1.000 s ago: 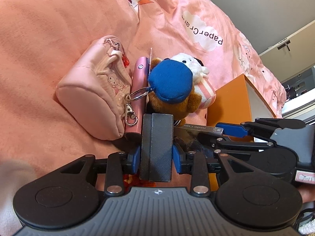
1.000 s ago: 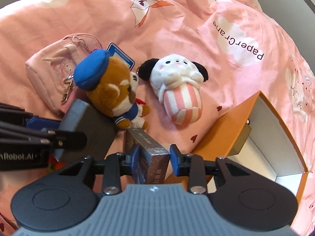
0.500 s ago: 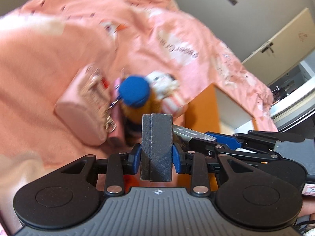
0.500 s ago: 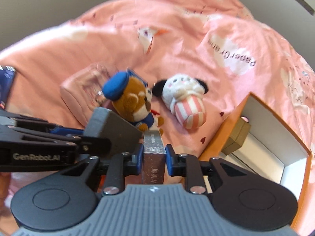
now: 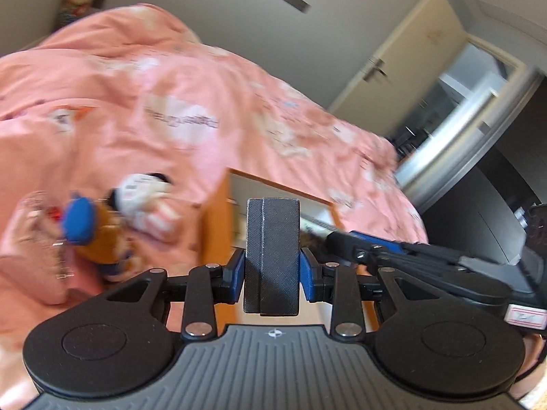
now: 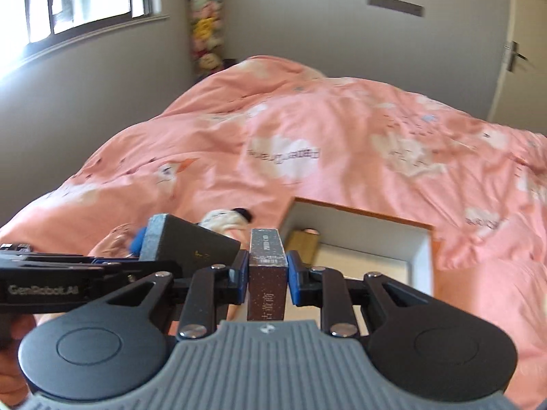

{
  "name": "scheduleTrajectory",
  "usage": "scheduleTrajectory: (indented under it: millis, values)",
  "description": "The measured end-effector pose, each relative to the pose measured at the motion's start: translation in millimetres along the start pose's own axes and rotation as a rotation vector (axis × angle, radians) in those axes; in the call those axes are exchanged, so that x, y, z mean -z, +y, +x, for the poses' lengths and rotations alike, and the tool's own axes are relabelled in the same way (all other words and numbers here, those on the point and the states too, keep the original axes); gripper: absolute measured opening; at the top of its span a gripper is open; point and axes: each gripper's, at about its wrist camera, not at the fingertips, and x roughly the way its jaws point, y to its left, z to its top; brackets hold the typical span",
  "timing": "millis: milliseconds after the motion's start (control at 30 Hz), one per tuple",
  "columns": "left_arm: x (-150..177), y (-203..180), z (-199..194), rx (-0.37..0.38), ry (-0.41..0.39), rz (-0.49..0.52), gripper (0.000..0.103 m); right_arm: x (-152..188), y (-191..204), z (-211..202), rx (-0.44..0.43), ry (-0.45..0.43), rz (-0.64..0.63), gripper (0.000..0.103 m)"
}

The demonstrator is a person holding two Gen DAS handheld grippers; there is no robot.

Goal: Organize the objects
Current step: 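Carry the grey case and photo card box over the shoebox with both tools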

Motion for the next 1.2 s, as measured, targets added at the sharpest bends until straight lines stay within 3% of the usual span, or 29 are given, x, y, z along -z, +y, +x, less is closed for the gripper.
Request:
scheduleTrajectory:
  millis: [100, 267, 533, 900, 1000, 1200]
  values:
    - [1.2, -10.3, 26.2, 0.024, 0.071, 0.03, 0.037, 16.2, -24.7, 4.8, 0.033, 0.033, 0.097, 0.024]
    - [14.2, -23.2, 69.0, 0.001, 0.186, 0.116, 0.037, 48.2, -56.1, 24.1, 0.073, 0.09, 0.245, 0.024]
    - [34.2, -33.3, 119.6, -0.087, 0.328, 0.256, 0.037, 65.9, -75.4, 51.4, 0.102, 0.122, 0.315, 0.024]
    - [38.2, -43.0, 148.8, -0.204, 0.383, 0.433, 0.038, 77.1, -85.8, 66.9, 0.089, 0.142, 0.369, 0.024]
    - [38.8, -43.7, 151.2, -0.208, 0.401, 0.47, 0.039, 78.1, -86.8, 67.9, 0.091, 0.143, 0.372, 0.024]
    - [30.1, -38.1, 153.0, -0.175, 0.406, 0.452, 0.04, 82.2, -89.1, 67.0, 0.085, 0.139, 0.383, 0.024]
